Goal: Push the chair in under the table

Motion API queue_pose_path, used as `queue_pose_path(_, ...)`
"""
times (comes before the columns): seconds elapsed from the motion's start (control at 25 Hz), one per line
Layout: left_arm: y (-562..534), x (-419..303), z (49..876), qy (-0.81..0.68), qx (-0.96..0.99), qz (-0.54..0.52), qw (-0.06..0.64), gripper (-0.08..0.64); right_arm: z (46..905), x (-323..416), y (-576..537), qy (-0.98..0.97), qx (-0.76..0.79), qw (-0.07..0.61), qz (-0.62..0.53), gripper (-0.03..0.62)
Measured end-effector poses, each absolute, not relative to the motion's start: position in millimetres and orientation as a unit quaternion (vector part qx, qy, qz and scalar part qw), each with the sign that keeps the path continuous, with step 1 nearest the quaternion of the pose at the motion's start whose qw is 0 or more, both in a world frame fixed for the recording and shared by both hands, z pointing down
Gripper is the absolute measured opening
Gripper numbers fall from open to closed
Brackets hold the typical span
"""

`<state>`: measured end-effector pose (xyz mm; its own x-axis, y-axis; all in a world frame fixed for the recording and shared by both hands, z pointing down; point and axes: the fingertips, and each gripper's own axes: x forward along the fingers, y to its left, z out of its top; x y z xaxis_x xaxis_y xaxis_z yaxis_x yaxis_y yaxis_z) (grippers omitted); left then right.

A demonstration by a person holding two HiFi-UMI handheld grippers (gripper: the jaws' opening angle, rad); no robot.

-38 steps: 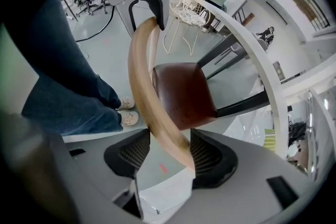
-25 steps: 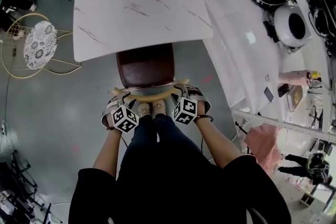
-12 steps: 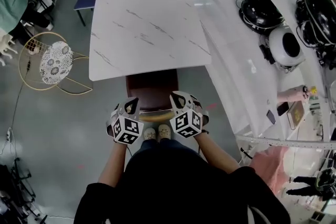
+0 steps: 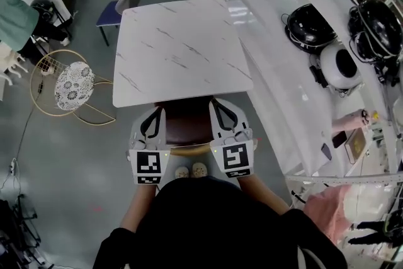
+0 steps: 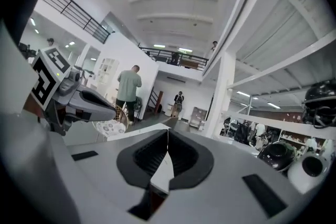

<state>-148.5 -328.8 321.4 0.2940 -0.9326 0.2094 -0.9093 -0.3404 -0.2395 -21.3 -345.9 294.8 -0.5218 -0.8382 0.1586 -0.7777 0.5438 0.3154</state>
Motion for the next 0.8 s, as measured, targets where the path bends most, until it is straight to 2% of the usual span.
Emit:
queue_pose_path(0.32,-317,-150,266,0.617,-0.783,-0.062,0.052,0.008,253,-6,-339,-0.867,0.491,0.06,-0.069,0.021)
queue_pose_path(0.8,-321,-143,260,0.613,-0.787,-0.052,0.054,0.008,254,-6,-343,-0.873,0.482,0.046,-0.057,0.021)
